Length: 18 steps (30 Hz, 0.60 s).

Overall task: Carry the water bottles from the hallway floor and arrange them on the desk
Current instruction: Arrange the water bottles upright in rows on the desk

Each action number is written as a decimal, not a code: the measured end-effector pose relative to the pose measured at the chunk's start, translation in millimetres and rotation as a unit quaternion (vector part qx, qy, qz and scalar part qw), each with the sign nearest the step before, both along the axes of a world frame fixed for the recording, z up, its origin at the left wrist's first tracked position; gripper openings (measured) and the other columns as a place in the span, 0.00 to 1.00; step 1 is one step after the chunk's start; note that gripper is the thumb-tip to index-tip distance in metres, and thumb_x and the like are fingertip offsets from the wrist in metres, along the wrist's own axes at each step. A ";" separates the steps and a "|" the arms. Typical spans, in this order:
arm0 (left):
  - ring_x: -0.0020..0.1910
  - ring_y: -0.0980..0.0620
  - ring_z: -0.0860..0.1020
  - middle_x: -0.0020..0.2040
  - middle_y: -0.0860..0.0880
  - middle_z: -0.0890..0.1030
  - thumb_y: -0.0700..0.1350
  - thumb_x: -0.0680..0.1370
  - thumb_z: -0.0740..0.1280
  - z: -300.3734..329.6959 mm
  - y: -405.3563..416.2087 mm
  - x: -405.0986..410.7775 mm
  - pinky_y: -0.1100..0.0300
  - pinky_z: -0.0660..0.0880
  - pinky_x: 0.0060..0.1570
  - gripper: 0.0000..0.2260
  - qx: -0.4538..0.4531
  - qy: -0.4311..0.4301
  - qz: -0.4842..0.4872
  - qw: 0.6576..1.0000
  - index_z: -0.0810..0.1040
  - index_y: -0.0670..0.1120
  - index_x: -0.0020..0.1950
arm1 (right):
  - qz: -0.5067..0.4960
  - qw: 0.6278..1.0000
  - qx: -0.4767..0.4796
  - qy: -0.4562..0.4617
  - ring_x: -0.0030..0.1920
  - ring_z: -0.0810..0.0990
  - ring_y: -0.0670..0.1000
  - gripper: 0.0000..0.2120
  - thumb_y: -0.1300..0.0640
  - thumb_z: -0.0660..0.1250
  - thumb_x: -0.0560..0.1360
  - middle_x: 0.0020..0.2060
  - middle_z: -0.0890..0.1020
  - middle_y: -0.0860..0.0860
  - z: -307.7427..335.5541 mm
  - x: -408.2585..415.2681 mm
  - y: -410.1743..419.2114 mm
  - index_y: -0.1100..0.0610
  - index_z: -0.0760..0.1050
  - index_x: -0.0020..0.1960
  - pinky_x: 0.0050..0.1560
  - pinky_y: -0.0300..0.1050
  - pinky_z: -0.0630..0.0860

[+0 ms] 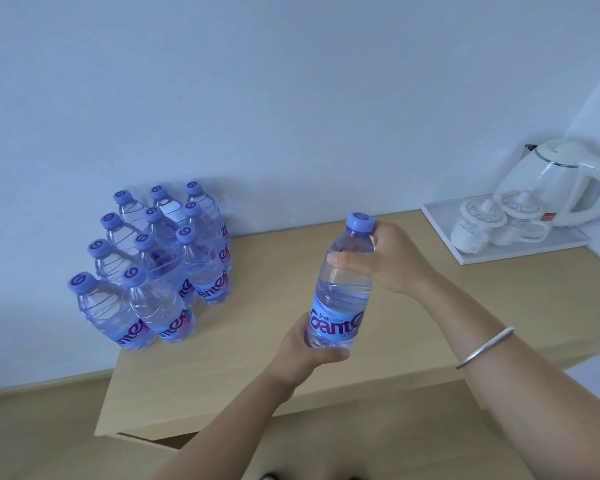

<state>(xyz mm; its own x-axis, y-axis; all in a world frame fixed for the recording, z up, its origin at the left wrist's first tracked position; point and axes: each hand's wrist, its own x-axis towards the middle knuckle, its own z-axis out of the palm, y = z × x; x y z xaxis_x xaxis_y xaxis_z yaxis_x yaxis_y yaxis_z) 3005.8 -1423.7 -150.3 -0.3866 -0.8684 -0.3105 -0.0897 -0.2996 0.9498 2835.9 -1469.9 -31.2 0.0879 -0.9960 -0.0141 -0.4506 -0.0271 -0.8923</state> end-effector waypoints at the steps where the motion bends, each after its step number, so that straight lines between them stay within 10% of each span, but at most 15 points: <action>1: 0.46 0.54 0.80 0.49 0.48 0.83 0.41 0.61 0.76 1.1 1.8 8.3 0.60 0.77 0.48 0.26 0.002 0.006 0.012 1.000 0.75 0.46 0.57 | 0.005 1.000 0.000 -0.004 0.45 0.82 0.51 0.19 0.40 0.72 0.59 0.41 0.84 0.51 0.5 8.1 -2.0 0.54 0.81 0.41 0.51 0.51 0.77; 18: 0.51 0.53 0.79 0.52 0.51 0.82 0.51 0.60 0.73 -3.9 24.0 119.7 0.58 0.75 0.54 0.27 0.087 0.064 0.012 0.994 0.76 0.47 0.57 | 0.214 0.970 0.060 -0.099 0.43 0.81 0.47 0.19 0.52 0.70 0.66 0.49 0.83 0.55 -21.8 123.6 -30.8 0.60 0.75 0.53 0.41 0.36 0.72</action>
<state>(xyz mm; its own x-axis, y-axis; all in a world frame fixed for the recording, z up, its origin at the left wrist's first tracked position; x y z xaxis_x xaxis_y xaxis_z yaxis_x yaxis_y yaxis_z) 3125.4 -1399.7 -154.2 -0.4123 -0.8152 -0.4068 0.0374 -0.4613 0.8864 2959.4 -1500.7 -53.0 0.5064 -0.8596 -0.0677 -0.2395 -0.0648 -0.9687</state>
